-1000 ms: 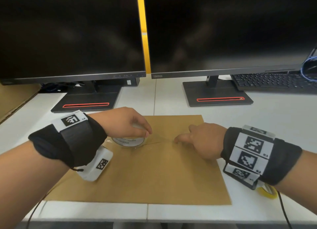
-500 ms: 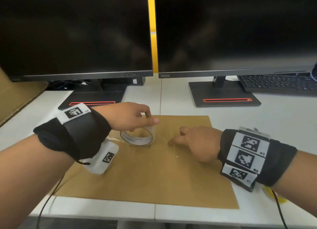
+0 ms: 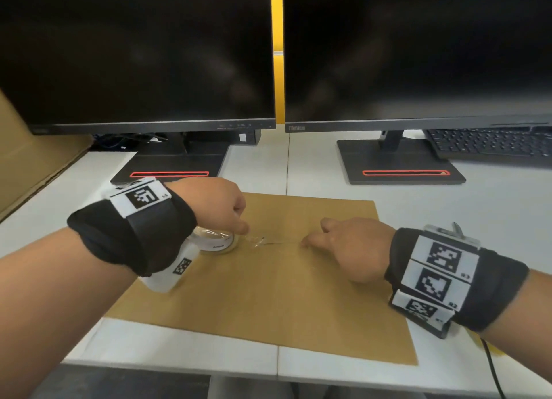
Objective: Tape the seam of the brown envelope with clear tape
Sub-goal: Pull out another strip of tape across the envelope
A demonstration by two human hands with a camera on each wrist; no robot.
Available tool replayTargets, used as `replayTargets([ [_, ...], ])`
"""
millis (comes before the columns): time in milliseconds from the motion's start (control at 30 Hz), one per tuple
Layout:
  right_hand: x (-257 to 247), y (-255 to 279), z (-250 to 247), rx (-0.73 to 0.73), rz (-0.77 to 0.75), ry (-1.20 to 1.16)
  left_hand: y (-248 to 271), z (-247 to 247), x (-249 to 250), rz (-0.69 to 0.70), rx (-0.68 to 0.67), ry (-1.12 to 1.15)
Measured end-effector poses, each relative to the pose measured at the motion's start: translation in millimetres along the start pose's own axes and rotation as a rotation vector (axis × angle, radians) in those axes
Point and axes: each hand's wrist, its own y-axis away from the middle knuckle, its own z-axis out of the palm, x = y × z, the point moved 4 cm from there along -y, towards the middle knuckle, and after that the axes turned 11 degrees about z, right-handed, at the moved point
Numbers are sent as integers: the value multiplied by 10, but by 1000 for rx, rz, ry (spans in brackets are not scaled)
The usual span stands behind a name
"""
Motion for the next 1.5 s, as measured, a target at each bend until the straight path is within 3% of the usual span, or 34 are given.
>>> replayTargets([
  [400,-119,-62,-102,-10,-29,106,-89,31,267,-48,-19,-303],
  [667,-167,7,-130,-82,-28,169,-131,52,303,-86,-66,-332],
  [833,-165,-18,-59,96,-8,117,-163,74,370,-83,-84,-362],
  [933,-186,-4,-41,-66,-10,208,-185,75,419,-54,-86,-407],
  [1000,-200,12,-35,-79,-16,226,-184,67,450,-38,-93,-438],
  [1200,-259,1,-147,110,-69,139,-164,66,480,-25,-89,-473],
  [1333,-423,-85,-129,34,-135,60,-158,74,474,-19,-80,-483],
  [1500,-474,-160,-51,164,-126,-45,-139,76,469,-24,-79,-475],
])
